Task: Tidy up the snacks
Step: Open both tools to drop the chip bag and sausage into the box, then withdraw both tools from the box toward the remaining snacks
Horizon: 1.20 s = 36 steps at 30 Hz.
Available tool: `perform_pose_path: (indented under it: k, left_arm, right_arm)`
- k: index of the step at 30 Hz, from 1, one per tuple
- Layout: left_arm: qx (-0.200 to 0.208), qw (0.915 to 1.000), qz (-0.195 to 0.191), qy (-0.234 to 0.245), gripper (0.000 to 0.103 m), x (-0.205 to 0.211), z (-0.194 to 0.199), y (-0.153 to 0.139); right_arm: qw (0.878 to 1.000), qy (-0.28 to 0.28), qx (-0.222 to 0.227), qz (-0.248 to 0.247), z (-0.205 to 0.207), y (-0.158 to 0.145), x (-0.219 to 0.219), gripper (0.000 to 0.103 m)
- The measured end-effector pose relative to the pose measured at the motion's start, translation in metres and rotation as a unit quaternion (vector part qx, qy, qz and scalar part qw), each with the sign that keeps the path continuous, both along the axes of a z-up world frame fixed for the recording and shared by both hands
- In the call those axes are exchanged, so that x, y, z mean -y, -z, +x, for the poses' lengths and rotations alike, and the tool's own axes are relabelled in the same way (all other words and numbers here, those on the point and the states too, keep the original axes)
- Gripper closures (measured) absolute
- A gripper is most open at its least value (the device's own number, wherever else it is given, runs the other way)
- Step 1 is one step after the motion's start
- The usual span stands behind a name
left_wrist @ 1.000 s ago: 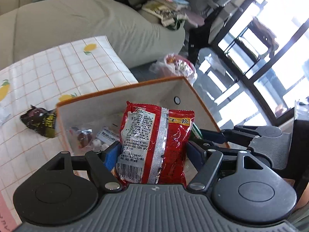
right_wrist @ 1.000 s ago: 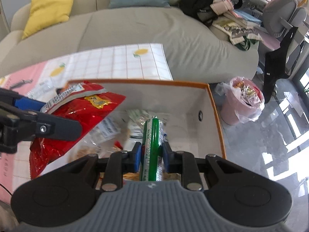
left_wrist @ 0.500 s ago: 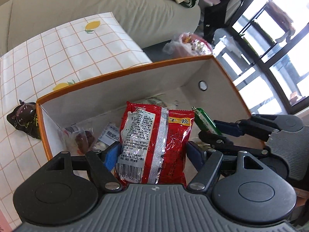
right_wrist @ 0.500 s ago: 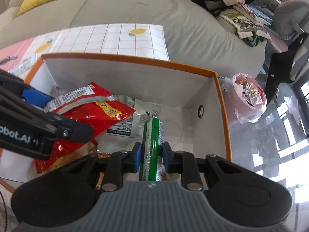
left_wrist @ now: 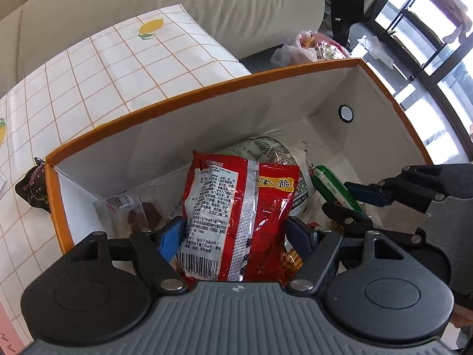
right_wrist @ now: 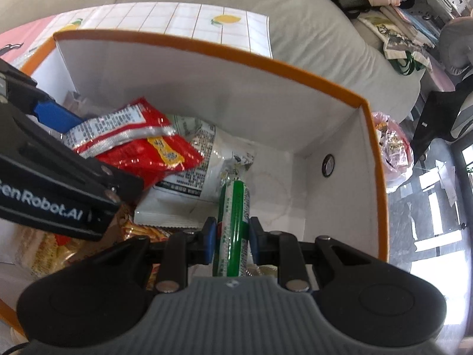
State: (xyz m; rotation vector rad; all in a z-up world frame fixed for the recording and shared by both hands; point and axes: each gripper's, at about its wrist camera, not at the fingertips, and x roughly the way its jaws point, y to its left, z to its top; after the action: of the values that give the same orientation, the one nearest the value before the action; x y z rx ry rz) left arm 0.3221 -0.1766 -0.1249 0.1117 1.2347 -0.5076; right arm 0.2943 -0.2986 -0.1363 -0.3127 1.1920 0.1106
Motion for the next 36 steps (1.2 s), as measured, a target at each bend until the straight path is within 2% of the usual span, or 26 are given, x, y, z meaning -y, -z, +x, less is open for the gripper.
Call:
perform_pose_path:
  k: [10, 14, 19, 21, 27, 32, 36]
  left_arm:
    - [-0.012, 0.9997, -0.015, -0.016, 0.011, -0.013, -0.003, -0.004]
    - [0.004, 0.9997, -0.021, -0.014, 0.011, -0.014, -0.006, -0.017]
    - [0.030, 0.9989, -0.030, -0.020, 0.010, -0.019, -0.011, -0.036]
    - [0.043, 0.9983, -0.034, -0.021, 0.010, -0.022, -0.013, -0.044]
    - [0.073, 0.9966, -0.034, -0.018, 0.010, -0.031, -0.024, -0.067]
    - [0.092, 0.9955, -0.022, -0.010, 0.010, -0.044, -0.040, -0.086]
    - [0.107, 0.9941, -0.021, -0.005, 0.010, -0.060, -0.054, -0.102]
  right_arm:
    - [1.000, -0.003, -0.009, -0.008, 0.002, 0.001, -0.001, 0.081]
    - [1.000, -0.012, -0.007, -0.012, 0.001, -0.003, -0.005, 0.080]
    - [1.000, -0.007, -0.003, -0.015, -0.002, -0.010, -0.008, 0.061]
    - [1.000, -0.003, -0.001, -0.012, -0.004, -0.016, -0.009, 0.045]
    - [1.000, 0.010, 0.010, -0.013, -0.016, -0.035, -0.015, 0.021]
    - [1.000, 0.019, 0.009, -0.021, -0.029, -0.050, -0.024, 0.013]
    - [0.999, 0.022, 0.015, -0.021, -0.041, -0.064, -0.031, 0.012]
